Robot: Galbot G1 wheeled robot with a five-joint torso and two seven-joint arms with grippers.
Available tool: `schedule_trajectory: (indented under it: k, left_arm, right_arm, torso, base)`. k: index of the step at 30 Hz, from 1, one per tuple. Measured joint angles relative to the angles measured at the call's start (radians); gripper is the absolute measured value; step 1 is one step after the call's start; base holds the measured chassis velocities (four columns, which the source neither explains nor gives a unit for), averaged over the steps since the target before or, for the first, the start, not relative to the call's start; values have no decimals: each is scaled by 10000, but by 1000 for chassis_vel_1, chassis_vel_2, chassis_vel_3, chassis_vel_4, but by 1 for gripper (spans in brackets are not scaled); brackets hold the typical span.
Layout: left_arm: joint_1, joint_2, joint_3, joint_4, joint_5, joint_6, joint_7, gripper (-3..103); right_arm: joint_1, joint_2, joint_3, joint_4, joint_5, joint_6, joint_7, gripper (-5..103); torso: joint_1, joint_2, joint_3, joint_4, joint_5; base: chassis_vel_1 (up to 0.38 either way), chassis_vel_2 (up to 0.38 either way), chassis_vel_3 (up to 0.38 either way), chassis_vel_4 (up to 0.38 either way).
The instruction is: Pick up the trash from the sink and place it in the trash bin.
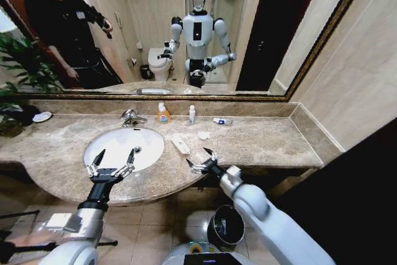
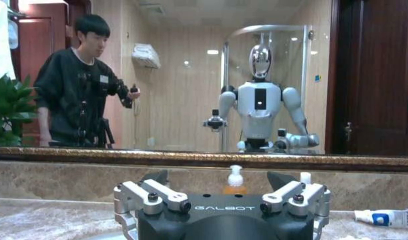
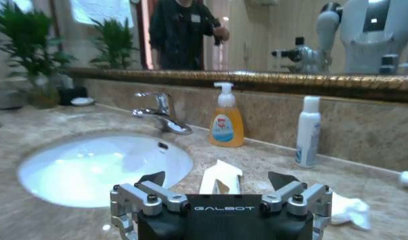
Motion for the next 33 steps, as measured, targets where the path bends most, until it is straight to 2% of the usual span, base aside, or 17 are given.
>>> schedule_trajectory:
  k: [2, 4, 6, 8, 11, 13, 14, 17, 19, 21, 22, 23, 26, 27, 29, 31, 33]
  left_arm:
    - [-1, -1, 0, 0, 0, 0, 0, 100]
    - [0, -1, -2, 0, 0, 0, -6, 100]
    - [0, -1, -1, 0, 0, 0, -4, 100]
    - [-1, 0, 0, 0, 0, 0, -3, 100]
    - [0, -1, -1, 0, 0, 0, -5, 100]
    - [0, -1, -1, 0, 0, 0, -4, 100]
    - [0, -1, -1, 0, 0, 0, -4, 100]
    - [0, 0, -1, 0, 0, 0, -4, 100]
    - [0, 0, -1, 0, 0, 0, -4, 100]
    - [0, 0, -1, 0, 0, 0, -4, 100]
    - [0, 0, -1, 0, 0, 0, -4, 100]
    - [0, 0, -1, 0, 0, 0, -4, 100]
    - [0, -1, -1, 0, 0, 0, -4, 100]
    - [0, -1, -1, 0, 0, 0, -4, 100]
    - [0, -1, 0, 0, 0, 0, -4, 100]
    - [0, -1, -1, 0, 0, 0, -4, 100]
    - [0, 0, -1, 0, 0, 0, -4, 100]
  right_arm:
    - [684, 413, -731, -441, -11, -408, 613, 100]
    - [825, 469, -884, -495, 5, -550, 722, 100]
    - [1373, 623, -1411, -734, 116, -1024, 1086, 100]
    - [1598, 668, -1603, -928, 104, -1095, 1195, 103]
    - [2112, 794, -2012, -1549, 34, -1245, 1276, 100]
    - [2287, 958, -2184, -2009, -61, -1238, 1262, 91]
    - [2287, 958, -2184, -2009, -61, -1238, 1262, 91]
    - [2390, 1279, -2197, -2666, -296, -1005, 1164, 77]
    - [2425, 1390, -2142, -2902, -383, -865, 1132, 77]
    - [2494, 1528, -2009, -3177, -466, -748, 1117, 66]
    - [2521, 1553, -1970, -3232, -481, -738, 1116, 61]
    - [2521, 1553, -1970, -3232, -481, -738, 1116, 61]
    - [2646, 1558, -1848, -3315, -499, -731, 1107, 44]
    - [2646, 1558, -1848, -3315, -499, -731, 1107, 44]
    - [2671, 1510, -1790, -3293, -446, -732, 1145, 33]
    - [2671, 1488, -1777, -3283, -426, -733, 1155, 33]
    - [2663, 1360, -1724, -3223, -372, -737, 1162, 22]
  torso:
    - [0, 0, 0, 1, -3]
    - [0, 0, 0, -1, -4]
    - [-1, 1, -2, 1, -5]
    - [-1, 0, -2, -1, -3]
    - [0, 0, -1, 0, -5]
    - [0, 0, -1, -1, -5]
    - [0, 0, -1, -1, -5]
    - [0, 0, -1, -1, -4]
    - [-1, 0, -1, -1, -4]
    - [-1, 0, -1, 0, -3]
    - [-1, 0, -1, 0, -3]
    - [-1, 0, -1, 0, -3]
    - [-1, 0, -1, 0, -1]
    - [-1, 0, -1, 0, -1]
    - [-1, 0, -2, -1, -2]
    - [-1, 0, -2, -1, -1]
    - [-1, 0, -2, -1, -1]
  base:
    - [0, 0, 0, 0]
    - [0, 0, 0, 0]
    - [0, 0, 0, 0]
    - [0, 0, 0, 0]
    - [0, 0, 0, 0]
    - [0, 0, 0, 0]
    - [0, 0, 0, 0]
    - [0, 0, 0, 0]
    - [0, 0, 0, 0]
    - [0, 0, 0, 0]
    - [0, 0, 0, 0]
    - [0, 0, 0, 0]
    - [0, 0, 0, 0]
    - [0, 0, 0, 0]
    - [0, 0, 0, 0]
    - [0, 0, 0, 0]
    - [0, 0, 0, 0]
